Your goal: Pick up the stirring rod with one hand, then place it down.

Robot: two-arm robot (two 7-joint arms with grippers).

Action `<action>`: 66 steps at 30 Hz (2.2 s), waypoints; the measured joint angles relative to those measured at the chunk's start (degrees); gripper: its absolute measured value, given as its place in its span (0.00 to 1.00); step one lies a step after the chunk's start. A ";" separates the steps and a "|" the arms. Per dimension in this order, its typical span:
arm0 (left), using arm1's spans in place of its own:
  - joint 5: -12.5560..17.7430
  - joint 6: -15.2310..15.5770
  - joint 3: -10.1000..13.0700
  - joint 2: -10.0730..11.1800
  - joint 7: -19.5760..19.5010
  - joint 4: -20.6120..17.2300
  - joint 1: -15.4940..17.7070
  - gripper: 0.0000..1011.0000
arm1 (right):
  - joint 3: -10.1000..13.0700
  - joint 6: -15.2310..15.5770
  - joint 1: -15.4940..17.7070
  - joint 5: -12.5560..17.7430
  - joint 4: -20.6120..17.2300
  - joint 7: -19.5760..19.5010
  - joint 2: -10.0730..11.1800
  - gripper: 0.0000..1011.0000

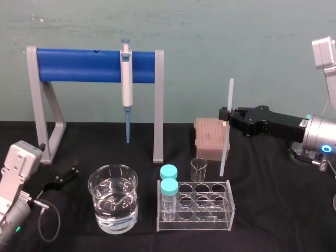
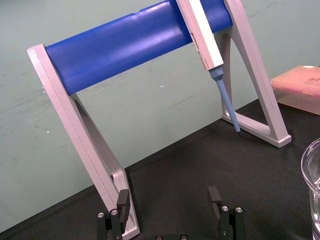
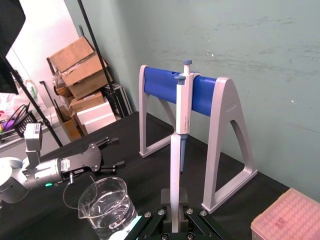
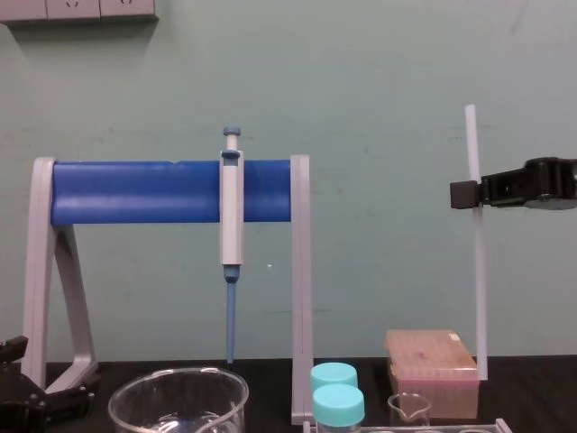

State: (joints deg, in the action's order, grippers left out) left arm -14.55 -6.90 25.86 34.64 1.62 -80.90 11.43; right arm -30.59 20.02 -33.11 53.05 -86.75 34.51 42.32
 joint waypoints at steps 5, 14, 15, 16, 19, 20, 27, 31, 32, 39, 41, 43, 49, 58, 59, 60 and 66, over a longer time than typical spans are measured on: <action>0.00 0.00 0.00 0.00 0.00 0.00 0.00 0.99 | 0.00 0.00 0.00 0.00 0.00 0.00 0.00 0.07; 0.00 0.00 0.00 0.00 0.00 0.00 0.00 0.99 | 0.00 0.00 0.00 0.00 0.00 0.00 0.00 0.07; 0.00 0.00 0.00 0.00 0.00 0.00 0.00 0.99 | 0.00 0.00 0.00 0.00 0.00 0.00 0.00 0.07; 0.00 0.00 0.00 0.00 0.00 0.00 0.00 0.99 | 0.00 0.00 0.00 0.00 0.00 0.00 0.00 0.07; 0.00 0.00 0.00 0.00 0.00 0.00 0.00 0.99 | 0.00 0.00 0.00 0.00 0.00 0.00 0.00 0.07; 0.00 0.00 0.00 0.00 0.00 0.00 0.00 0.99 | 0.00 0.00 0.00 0.00 0.00 0.00 0.00 0.07; 0.00 0.00 0.00 0.00 0.00 0.00 0.00 0.99 | -0.03 -0.70 0.00 0.45 -0.26 0.78 0.70 0.07; 0.00 0.00 0.00 0.00 0.00 0.00 0.00 0.99 | 0.12 -1.52 0.16 1.35 -1.18 1.84 1.68 0.07; 0.00 0.00 0.00 0.00 0.00 0.00 0.00 0.99 | 0.12 -1.63 0.19 1.42 -1.41 1.97 1.86 0.07; 0.00 0.00 0.00 0.00 0.00 0.00 0.00 0.99 | -0.49 -2.82 0.23 0.64 -2.96 2.36 3.30 0.07; 0.00 0.00 0.00 0.00 0.00 0.00 0.00 0.99 | -1.00 -3.25 0.20 -0.45 -3.16 2.33 3.53 0.07; 0.00 0.00 0.00 0.00 0.00 0.00 0.00 0.99 | -1.44 -3.64 0.15 -1.39 -3.14 2.34 3.57 0.07; 0.00 0.00 0.00 0.00 0.00 0.00 0.00 0.99 | -2.38 -5.35 0.18 -3.64 -1.71 2.86 2.74 0.07; 0.00 0.00 0.00 0.00 0.00 0.00 0.00 0.99 | -2.81 -8.28 0.59 -5.82 2.00 4.17 0.27 0.07; 0.00 0.00 0.00 0.00 0.00 0.00 0.00 0.99 | -2.90 -8.62 0.60 -6.15 2.65 4.45 -0.18 0.07; 0.00 0.00 0.00 0.00 0.00 0.00 0.00 0.99 | -2.94 -8.71 0.60 -6.31 2.94 4.58 -0.35 0.07; 0.00 0.00 0.00 0.00 0.00 0.00 0.00 0.99 | -3.35 -9.03 0.52 -8.02 4.75 5.16 -1.60 0.07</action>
State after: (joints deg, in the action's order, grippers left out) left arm -14.55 -6.90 25.86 34.64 1.62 -80.90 11.43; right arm -33.95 10.99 -32.59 45.03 -82.00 39.67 40.72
